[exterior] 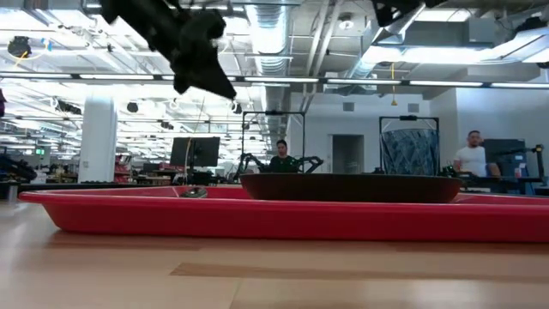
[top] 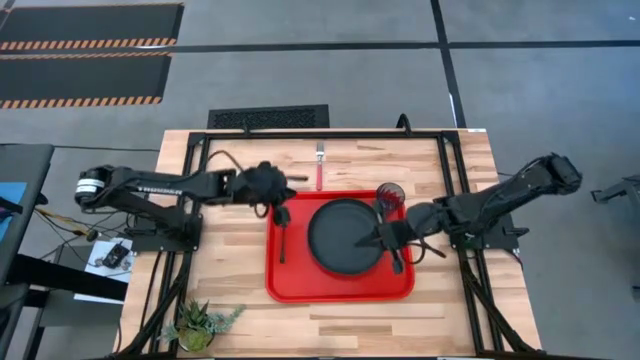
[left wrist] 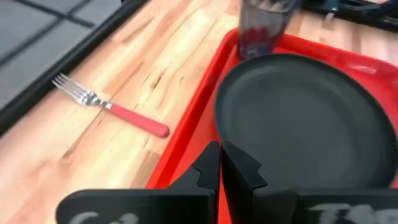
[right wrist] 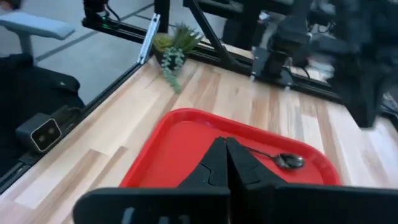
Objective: Pick and place plate/cup/fork/spoon on tray
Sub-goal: Put the pink fork on the red serving tray to the left of the black plate
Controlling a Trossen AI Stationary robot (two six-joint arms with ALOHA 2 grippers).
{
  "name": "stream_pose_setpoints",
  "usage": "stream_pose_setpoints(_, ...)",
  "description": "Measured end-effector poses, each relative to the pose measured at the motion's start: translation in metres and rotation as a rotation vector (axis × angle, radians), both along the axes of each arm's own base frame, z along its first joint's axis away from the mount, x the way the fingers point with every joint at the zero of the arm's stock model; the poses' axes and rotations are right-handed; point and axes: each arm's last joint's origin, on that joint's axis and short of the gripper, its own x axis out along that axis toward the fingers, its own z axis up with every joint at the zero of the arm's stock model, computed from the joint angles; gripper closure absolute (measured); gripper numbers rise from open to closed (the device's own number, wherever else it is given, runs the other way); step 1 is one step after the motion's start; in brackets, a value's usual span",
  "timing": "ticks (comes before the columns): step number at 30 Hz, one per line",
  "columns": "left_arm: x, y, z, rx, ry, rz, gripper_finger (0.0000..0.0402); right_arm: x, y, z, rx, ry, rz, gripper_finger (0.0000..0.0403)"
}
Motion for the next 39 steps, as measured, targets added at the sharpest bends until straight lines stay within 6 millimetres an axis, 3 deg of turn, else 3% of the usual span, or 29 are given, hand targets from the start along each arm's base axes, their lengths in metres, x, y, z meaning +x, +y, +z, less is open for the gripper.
stream_pose_setpoints(6,0.007,0.048,-0.017,-0.086,0.076,0.068,0.0401,0.004,-0.016,0.001,-0.020,-0.011,-0.026,0.0402)
stream_pose_setpoints(14,0.041,0.100,-0.026,-0.077,0.190,0.079,0.0387,0.006,-0.021,0.003,-0.043,-0.051,-0.036,0.0402)
stream_pose_setpoints(24,0.073,0.144,-0.035,-0.157,0.257,0.186,0.0299,-0.012,-0.032,-0.030,-0.028,-0.263,-0.066,0.0402)
stream_pose_setpoints(31,0.088,0.173,-0.060,-0.319,0.271,0.228,0.0268,-0.018,-0.037,-0.022,-0.019,-0.290,-0.086,0.0402)
stream_pose_setpoints(39,0.110,0.191,-0.076,-0.332,0.388,0.241,0.0251,-0.018,-0.036,-0.023,-0.019,-0.280,-0.082,0.0400)
